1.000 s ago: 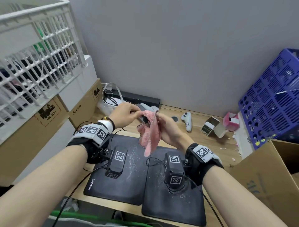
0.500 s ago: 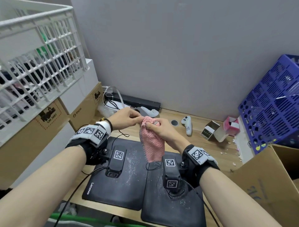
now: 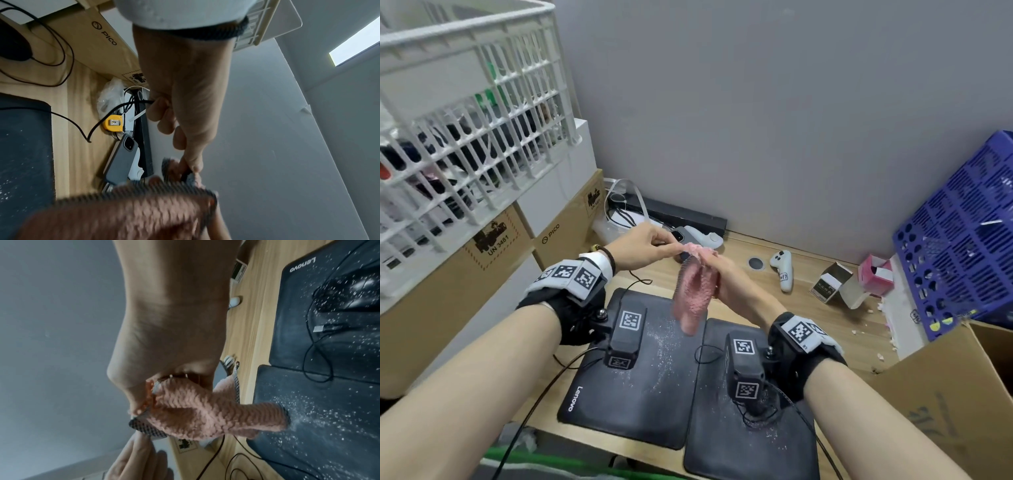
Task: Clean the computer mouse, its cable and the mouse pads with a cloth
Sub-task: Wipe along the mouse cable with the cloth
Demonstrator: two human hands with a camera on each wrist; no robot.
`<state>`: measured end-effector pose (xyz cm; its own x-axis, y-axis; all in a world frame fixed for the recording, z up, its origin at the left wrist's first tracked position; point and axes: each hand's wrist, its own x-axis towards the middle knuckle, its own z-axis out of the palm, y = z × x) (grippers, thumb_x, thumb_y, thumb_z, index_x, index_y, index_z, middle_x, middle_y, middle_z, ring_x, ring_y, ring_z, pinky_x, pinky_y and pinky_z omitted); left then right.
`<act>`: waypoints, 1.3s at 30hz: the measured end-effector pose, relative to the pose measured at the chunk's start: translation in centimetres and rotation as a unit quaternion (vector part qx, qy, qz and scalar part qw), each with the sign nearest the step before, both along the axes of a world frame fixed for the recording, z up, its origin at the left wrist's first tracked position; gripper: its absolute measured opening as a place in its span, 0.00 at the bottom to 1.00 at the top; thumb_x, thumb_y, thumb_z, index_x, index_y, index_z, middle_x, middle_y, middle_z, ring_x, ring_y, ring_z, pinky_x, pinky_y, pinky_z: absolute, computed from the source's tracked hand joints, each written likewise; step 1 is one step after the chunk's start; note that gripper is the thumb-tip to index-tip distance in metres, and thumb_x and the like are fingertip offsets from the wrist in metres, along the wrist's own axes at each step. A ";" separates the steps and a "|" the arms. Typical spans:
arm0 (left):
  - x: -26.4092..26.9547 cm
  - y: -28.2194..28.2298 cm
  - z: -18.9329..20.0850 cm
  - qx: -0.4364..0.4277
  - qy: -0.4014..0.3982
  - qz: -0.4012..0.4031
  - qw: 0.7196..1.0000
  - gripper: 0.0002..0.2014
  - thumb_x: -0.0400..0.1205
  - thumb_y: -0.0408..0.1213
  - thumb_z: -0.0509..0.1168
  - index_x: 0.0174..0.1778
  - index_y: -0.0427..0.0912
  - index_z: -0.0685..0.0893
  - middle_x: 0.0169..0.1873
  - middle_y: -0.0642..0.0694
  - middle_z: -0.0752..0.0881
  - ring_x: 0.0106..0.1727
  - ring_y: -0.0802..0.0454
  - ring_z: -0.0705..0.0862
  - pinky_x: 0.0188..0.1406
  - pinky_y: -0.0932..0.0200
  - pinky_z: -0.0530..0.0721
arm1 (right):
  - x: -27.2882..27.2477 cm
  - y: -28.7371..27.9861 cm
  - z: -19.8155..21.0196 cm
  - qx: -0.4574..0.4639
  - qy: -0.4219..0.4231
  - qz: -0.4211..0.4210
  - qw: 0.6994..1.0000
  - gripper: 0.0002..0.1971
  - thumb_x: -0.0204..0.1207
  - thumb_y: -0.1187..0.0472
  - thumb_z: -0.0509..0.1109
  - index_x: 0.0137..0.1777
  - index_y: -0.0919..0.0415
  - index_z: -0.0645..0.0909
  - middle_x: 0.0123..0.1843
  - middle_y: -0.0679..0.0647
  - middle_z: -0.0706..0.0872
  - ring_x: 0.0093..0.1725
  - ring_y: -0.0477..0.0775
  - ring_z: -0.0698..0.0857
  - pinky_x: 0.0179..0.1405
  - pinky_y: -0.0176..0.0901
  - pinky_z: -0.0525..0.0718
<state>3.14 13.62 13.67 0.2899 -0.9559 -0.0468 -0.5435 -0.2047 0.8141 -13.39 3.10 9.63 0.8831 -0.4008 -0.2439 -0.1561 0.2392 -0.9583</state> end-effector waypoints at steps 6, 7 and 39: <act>1.3 -0.2 -1.5 -0.020 -0.010 0.009 1.000 0.07 0.81 0.39 0.69 0.38 0.47 0.88 0.31 0.52 0.86 0.32 0.65 0.80 0.38 0.67 0.77 | 2.3 1.2 -1.1 -0.044 0.034 -0.018 0.998 0.23 0.78 0.45 0.69 0.64 0.63 0.83 0.60 0.63 0.88 0.59 0.60 0.87 0.66 0.58 0.81; 1.7 -0.1 -1.8 -0.012 -0.030 0.013 0.999 0.07 0.81 0.41 0.69 0.37 0.50 0.88 0.30 0.54 0.85 0.31 0.65 0.79 0.38 0.65 0.76 | 2.4 1.2 -1.4 -0.078 0.047 -0.028 0.995 0.22 0.76 0.43 0.70 0.59 0.61 0.85 0.56 0.60 0.90 0.56 0.58 0.88 0.64 0.59 0.81; 7.9 8.0 -19.0 0.303 0.029 0.125 0.944 0.08 0.86 0.38 0.56 0.43 0.43 0.77 0.39 0.40 0.85 0.42 0.44 0.83 0.40 0.58 0.78 | 3.9 4.2 -12.4 -0.135 0.227 -0.057 0.963 0.12 0.79 0.52 0.62 0.53 0.45 0.88 0.52 0.48 0.91 0.53 0.49 0.87 0.62 0.50 0.80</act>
<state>11.08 21.62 -5.34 0.4828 -0.6506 -0.5861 -0.3750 -0.7585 0.5330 -9.47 7.32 -2.79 0.6560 -0.5922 -0.4680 -0.5610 0.0323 -0.8272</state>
